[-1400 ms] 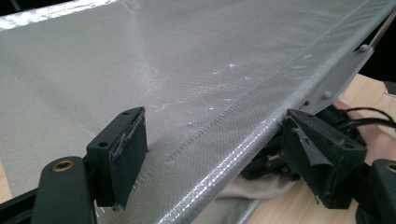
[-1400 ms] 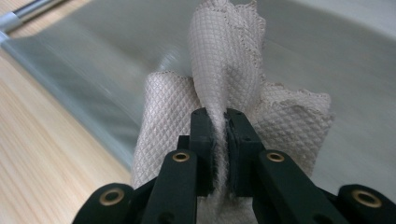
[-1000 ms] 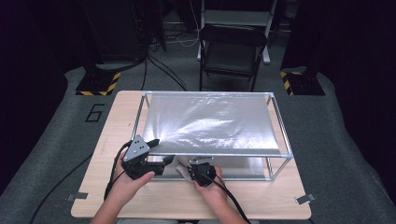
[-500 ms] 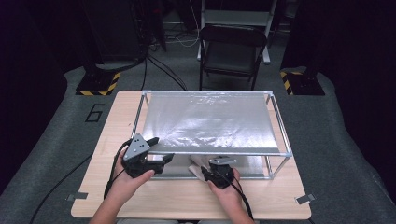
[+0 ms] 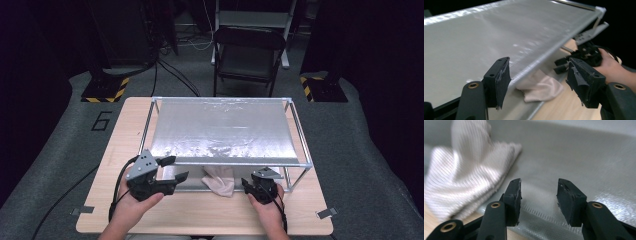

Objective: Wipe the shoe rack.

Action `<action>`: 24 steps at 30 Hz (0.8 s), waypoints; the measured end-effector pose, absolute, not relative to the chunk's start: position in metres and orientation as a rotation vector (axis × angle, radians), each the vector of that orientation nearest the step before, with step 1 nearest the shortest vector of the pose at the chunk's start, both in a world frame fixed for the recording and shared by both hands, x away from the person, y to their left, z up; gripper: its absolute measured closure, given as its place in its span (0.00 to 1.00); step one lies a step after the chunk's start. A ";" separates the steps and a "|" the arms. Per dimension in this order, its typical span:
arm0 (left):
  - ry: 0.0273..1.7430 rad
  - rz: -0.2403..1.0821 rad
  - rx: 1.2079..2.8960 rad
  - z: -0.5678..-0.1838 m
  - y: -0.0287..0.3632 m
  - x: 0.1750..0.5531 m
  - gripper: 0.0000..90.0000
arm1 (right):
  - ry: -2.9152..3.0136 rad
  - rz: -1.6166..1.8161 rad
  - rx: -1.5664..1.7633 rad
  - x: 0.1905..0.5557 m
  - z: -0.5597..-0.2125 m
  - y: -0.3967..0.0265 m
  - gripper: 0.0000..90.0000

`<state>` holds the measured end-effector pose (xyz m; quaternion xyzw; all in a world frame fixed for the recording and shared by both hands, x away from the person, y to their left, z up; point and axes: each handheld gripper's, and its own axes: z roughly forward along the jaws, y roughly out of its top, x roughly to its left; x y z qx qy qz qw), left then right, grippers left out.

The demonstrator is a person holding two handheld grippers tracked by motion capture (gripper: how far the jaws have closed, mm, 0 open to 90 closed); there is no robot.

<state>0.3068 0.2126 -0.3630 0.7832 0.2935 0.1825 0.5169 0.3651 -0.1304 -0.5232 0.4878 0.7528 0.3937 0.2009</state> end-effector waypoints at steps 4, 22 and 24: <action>0.695 0.434 1.893 -0.374 0.207 0.302 0.39 | 2.093 1.086 1.350 0.365 -0.527 -0.127 0.59; 0.759 0.314 1.984 -0.462 0.174 0.333 0.43 | 2.085 1.071 1.379 0.361 -0.528 -0.123 0.60; 0.760 0.317 1.987 -0.465 0.172 0.335 0.43 | 2.085 1.071 1.379 0.361 -0.528 -0.123 0.60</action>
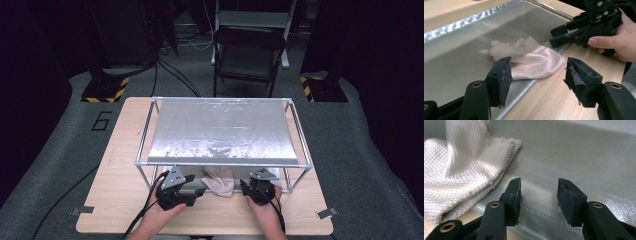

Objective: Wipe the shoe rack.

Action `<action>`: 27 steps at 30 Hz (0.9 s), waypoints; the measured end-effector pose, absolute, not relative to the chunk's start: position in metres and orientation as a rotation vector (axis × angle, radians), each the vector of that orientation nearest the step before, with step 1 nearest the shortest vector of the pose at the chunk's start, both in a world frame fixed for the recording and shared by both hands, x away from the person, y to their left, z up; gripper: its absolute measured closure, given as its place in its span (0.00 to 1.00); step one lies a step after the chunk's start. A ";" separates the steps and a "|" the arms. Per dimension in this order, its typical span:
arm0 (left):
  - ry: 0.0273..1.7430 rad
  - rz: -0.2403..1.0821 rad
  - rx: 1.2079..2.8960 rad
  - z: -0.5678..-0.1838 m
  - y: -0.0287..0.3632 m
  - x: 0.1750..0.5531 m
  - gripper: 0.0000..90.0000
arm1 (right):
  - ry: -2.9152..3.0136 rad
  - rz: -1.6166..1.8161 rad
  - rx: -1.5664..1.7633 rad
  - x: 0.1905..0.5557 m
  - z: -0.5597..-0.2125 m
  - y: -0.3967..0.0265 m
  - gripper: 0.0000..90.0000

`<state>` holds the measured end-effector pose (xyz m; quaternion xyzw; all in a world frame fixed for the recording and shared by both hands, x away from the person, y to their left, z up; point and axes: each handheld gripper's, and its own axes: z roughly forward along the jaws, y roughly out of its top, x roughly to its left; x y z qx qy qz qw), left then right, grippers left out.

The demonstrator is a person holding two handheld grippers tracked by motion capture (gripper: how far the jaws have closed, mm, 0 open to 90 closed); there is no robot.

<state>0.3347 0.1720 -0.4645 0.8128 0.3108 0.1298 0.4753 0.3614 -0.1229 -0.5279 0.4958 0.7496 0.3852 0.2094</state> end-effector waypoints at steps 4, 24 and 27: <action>0.724 0.362 1.987 -0.476 0.153 0.337 0.43 | 2.097 1.058 1.371 0.362 -0.527 -0.124 0.60; 0.817 0.338 2.069 -0.515 0.106 0.369 0.35 | 2.101 1.060 1.344 0.362 -0.528 -0.121 0.61; 0.846 0.337 2.074 -0.519 0.101 0.374 0.35 | 2.100 1.060 1.359 0.361 -0.528 -0.120 0.61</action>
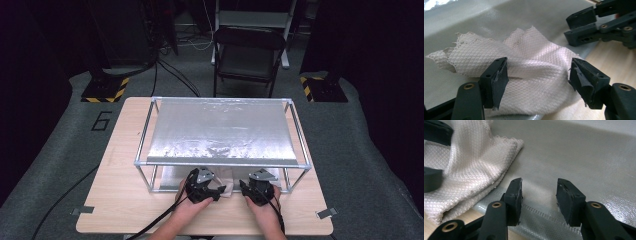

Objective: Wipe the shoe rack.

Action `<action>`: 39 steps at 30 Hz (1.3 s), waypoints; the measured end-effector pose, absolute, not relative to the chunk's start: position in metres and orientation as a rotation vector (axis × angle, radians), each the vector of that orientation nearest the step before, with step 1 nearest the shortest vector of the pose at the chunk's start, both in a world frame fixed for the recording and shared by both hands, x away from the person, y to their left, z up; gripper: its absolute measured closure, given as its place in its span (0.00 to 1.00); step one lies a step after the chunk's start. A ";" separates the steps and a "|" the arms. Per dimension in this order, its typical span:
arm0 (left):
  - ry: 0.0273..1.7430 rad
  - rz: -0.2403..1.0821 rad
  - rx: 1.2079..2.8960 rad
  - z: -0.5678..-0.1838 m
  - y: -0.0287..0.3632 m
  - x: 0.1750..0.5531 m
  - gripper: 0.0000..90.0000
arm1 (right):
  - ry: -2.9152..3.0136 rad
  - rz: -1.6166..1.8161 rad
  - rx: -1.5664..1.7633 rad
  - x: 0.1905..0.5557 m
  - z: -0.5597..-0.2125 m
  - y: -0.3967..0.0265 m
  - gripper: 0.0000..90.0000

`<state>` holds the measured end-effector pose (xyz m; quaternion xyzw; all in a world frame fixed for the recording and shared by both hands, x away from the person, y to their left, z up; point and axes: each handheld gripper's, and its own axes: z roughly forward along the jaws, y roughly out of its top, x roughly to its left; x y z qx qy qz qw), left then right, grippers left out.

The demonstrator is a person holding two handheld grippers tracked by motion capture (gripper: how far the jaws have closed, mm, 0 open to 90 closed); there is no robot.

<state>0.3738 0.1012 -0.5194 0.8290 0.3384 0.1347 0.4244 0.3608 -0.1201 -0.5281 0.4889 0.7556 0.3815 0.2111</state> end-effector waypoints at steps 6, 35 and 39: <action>0.842 0.330 2.125 -0.523 0.105 0.381 0.64 | 2.102 1.042 1.349 0.361 -0.528 -0.120 0.61; 1.027 0.578 2.092 -0.519 0.208 0.356 0.68 | 2.107 1.039 1.341 0.361 -0.528 -0.121 0.62; 1.055 0.643 2.022 -0.522 0.199 0.361 0.47 | 2.104 1.040 1.349 0.361 -0.528 -0.120 0.62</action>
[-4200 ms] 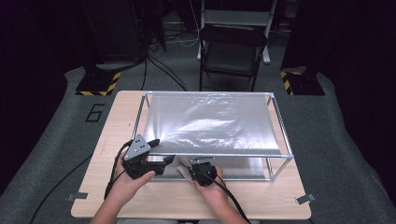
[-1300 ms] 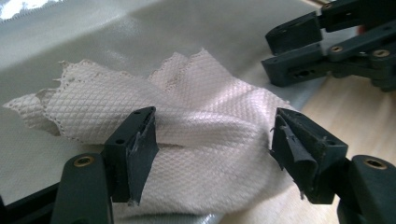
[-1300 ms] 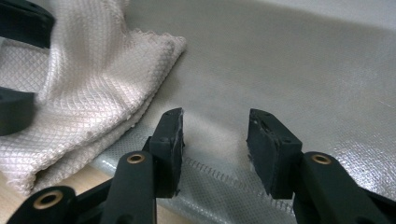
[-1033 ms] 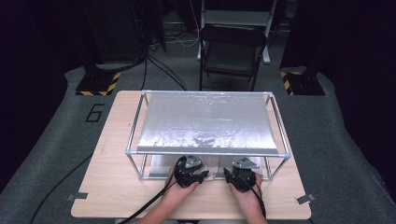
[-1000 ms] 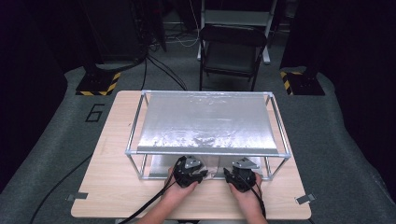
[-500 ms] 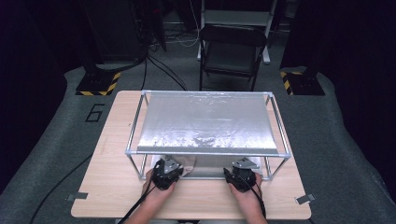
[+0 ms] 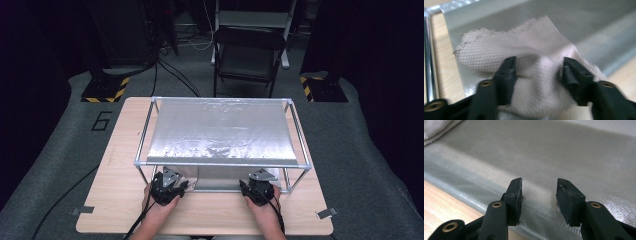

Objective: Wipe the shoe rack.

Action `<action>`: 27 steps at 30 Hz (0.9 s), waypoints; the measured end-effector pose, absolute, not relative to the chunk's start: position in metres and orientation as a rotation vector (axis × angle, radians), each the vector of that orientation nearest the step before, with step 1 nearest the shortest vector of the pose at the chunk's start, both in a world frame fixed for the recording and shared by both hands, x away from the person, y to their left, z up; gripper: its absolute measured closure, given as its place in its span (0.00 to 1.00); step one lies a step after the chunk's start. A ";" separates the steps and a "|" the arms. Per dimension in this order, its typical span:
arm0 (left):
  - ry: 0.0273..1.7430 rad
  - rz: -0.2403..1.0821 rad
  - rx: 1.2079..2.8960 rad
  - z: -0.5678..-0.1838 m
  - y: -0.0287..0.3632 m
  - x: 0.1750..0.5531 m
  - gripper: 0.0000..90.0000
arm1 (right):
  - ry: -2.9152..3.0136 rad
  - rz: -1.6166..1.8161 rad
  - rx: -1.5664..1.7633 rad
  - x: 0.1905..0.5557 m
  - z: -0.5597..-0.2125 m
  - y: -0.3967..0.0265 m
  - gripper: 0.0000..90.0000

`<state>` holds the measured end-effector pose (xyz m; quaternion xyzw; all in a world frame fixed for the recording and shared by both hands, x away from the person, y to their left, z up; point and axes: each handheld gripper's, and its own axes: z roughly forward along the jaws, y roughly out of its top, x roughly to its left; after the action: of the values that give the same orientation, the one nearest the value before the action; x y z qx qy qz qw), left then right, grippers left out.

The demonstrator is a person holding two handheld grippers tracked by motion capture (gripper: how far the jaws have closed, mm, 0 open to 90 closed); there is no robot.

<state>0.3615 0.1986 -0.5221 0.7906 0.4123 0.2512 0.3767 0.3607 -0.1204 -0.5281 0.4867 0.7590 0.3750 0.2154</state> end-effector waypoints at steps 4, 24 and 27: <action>1.095 0.599 2.036 -0.526 0.195 0.371 0.47 | 2.103 1.038 1.345 0.361 -0.528 -0.121 0.62; 1.144 0.613 2.055 -0.523 0.209 0.363 0.87 | 2.106 1.040 1.346 0.361 -0.528 -0.121 0.62; 1.144 0.634 2.050 -0.524 0.212 0.360 0.87 | 2.108 1.036 1.334 0.361 -0.528 -0.121 0.62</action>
<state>0.3600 0.2120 -0.5239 0.7906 0.4411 0.2443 0.3475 0.3613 -0.1215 -0.5279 0.4818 0.7616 0.3743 0.2185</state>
